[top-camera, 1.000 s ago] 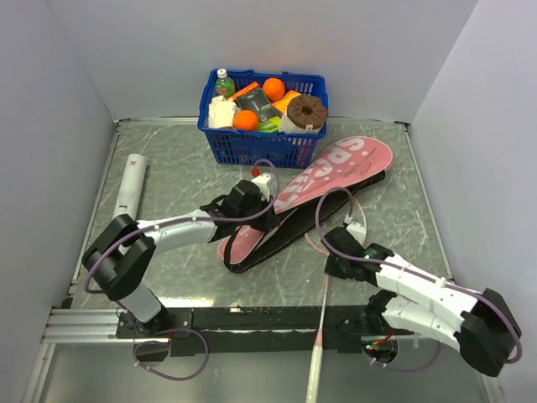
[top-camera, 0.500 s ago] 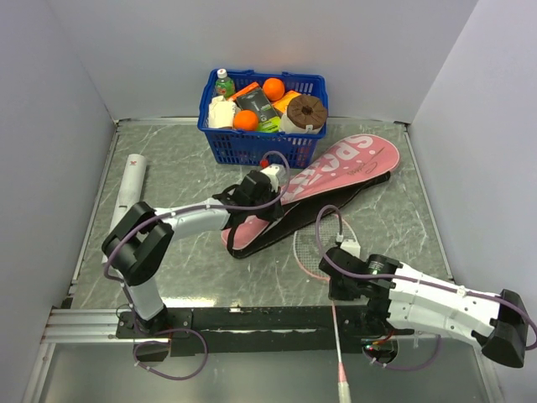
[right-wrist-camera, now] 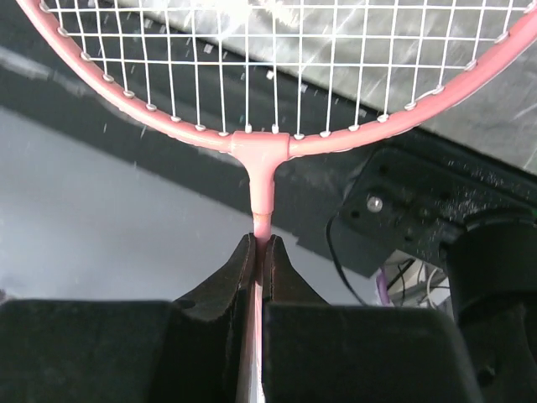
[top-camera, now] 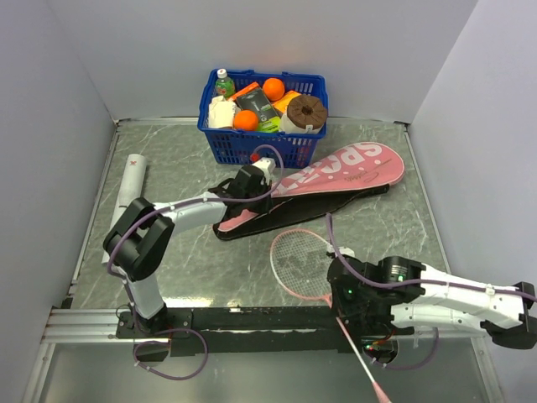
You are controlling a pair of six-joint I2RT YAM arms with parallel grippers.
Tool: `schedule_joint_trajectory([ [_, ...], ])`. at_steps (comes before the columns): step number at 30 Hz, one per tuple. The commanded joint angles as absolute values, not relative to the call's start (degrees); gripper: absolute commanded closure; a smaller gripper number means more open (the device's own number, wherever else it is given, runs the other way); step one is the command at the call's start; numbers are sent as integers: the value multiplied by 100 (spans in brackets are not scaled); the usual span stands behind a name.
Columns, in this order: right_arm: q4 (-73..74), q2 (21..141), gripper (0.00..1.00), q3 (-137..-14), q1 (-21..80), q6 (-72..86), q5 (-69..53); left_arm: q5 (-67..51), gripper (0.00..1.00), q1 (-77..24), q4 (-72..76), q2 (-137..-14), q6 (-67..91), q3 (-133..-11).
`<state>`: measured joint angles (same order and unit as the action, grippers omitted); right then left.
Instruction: Pack up the badminton gear
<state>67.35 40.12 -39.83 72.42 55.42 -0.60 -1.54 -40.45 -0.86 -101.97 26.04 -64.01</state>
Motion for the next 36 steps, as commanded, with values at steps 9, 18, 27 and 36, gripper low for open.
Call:
schedule_joint_trajectory([
  [9,7401,4375,100,-4755,7532,6143,1036,-122,99,-3955,360,-9651,2742,-5863],
  [18,6856,5229,100,-4904,7173,6188,1942,-290,99,-4139,361,-9150,2874,-5467],
  [27,5354,5124,100,-4465,5714,5477,1830,-167,99,-4596,211,-8702,2962,-5230],
  [36,4431,6002,100,-4649,4923,4799,1872,-78,99,-5027,-158,-8289,3015,-5168],
])
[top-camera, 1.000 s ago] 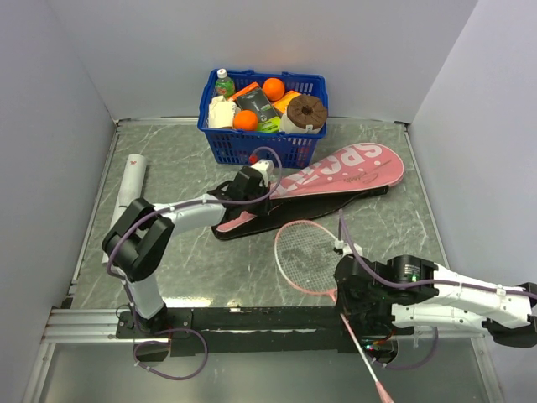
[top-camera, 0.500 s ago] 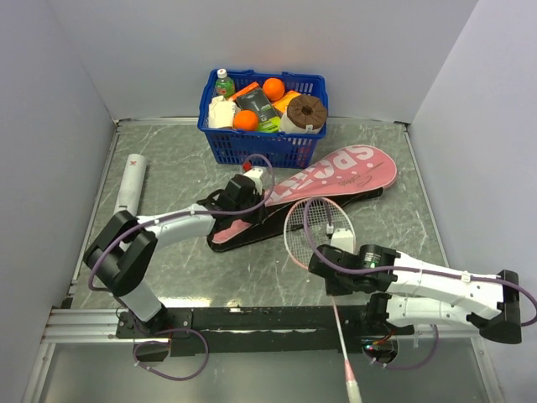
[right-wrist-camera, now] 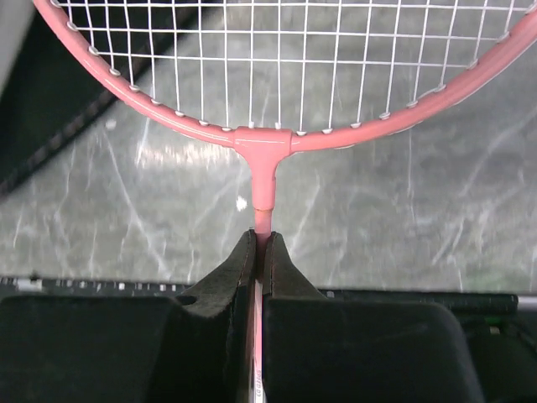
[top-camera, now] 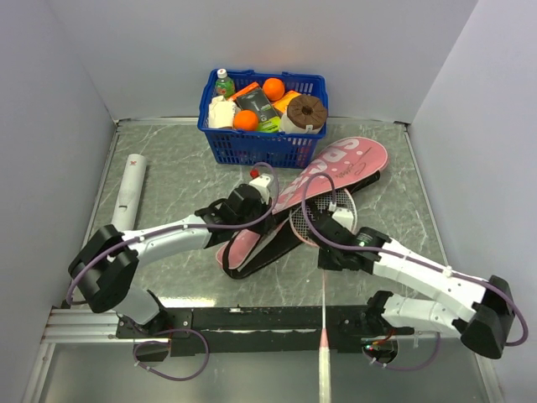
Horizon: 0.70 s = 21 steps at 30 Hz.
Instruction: Pack up the badminton gear
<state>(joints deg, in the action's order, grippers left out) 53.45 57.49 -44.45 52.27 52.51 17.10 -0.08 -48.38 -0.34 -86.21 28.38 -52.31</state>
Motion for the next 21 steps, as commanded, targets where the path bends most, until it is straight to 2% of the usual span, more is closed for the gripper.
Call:
schedule_joint_trajectory([
  [1,4334,6160,100,-4667,4800,4686,1872,-96,99,-5123,-176,-8271,3049,-5168],
  [9,3086,6960,100,-4825,3754,3886,1424,-79,99,-5660,-396,-7990,3190,-5063],
  [21,1486,8207,100,-5334,2778,3331,950,-694,99,-6134,-185,-7488,3673,-4632],
])
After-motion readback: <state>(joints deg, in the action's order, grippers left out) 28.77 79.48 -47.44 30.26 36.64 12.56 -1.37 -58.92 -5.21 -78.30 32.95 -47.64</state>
